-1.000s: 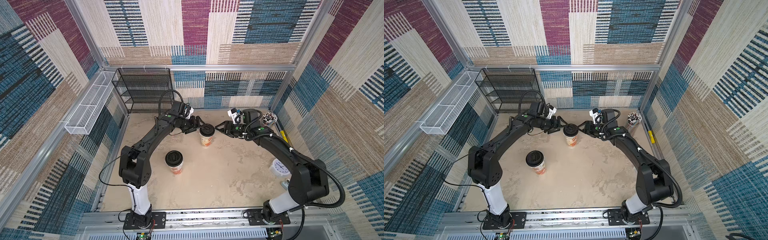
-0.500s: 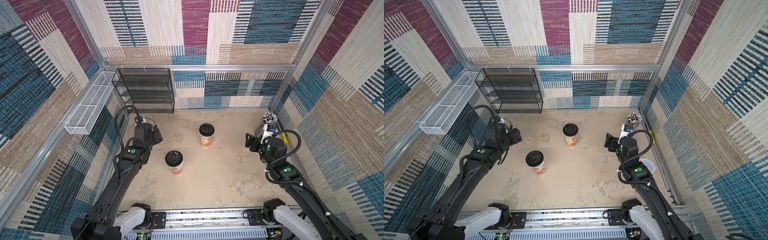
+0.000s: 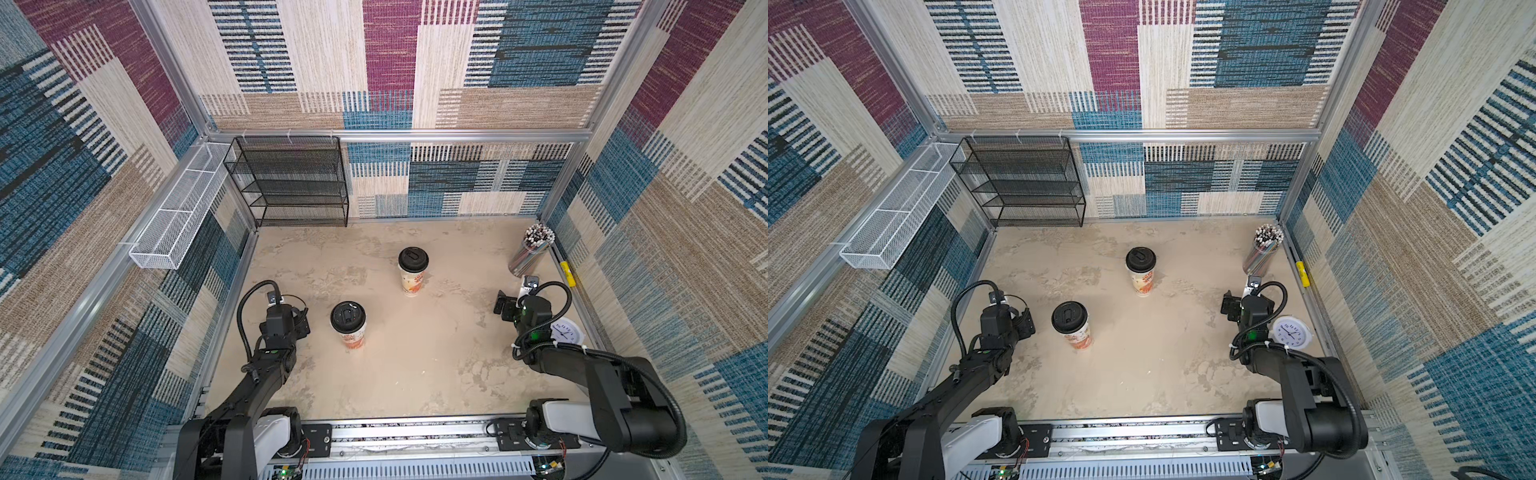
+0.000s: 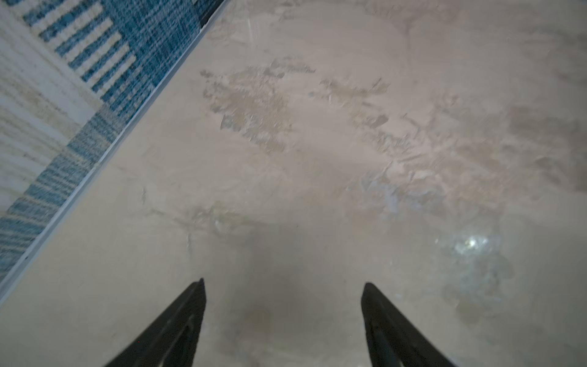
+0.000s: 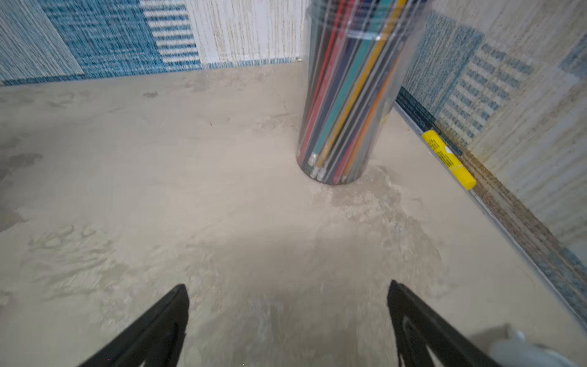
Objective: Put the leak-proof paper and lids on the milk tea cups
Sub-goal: Reset both arms
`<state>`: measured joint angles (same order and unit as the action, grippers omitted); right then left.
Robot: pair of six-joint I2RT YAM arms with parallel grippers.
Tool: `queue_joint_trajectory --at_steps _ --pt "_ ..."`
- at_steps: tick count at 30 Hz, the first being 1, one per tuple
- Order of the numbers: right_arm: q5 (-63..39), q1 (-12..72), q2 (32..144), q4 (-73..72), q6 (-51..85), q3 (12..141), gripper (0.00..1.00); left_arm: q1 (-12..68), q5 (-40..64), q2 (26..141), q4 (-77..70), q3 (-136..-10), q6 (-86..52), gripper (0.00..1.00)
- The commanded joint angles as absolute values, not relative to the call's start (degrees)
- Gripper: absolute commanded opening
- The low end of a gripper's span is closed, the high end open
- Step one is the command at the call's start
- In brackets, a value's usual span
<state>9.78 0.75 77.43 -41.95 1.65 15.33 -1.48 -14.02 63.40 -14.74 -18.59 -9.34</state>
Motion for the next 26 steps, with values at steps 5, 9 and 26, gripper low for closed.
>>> queue_joint_trajectory --at_steps 5,9,26 --pt "-6.2 -2.9 87.0 -68.8 0.0 13.8 1.0 -1.6 -6.1 73.1 -40.7 -18.7 -5.1 0.79" --pt "-4.6 -2.4 88.2 -75.4 -0.1 11.5 1.0 -2.0 -5.6 80.1 -46.1 -19.7 -2.9 0.8" --pt "-6.3 -2.3 87.8 -71.7 -0.9 13.0 1.0 -0.6 -11.5 86.4 -42.6 -24.7 -3.6 0.99"
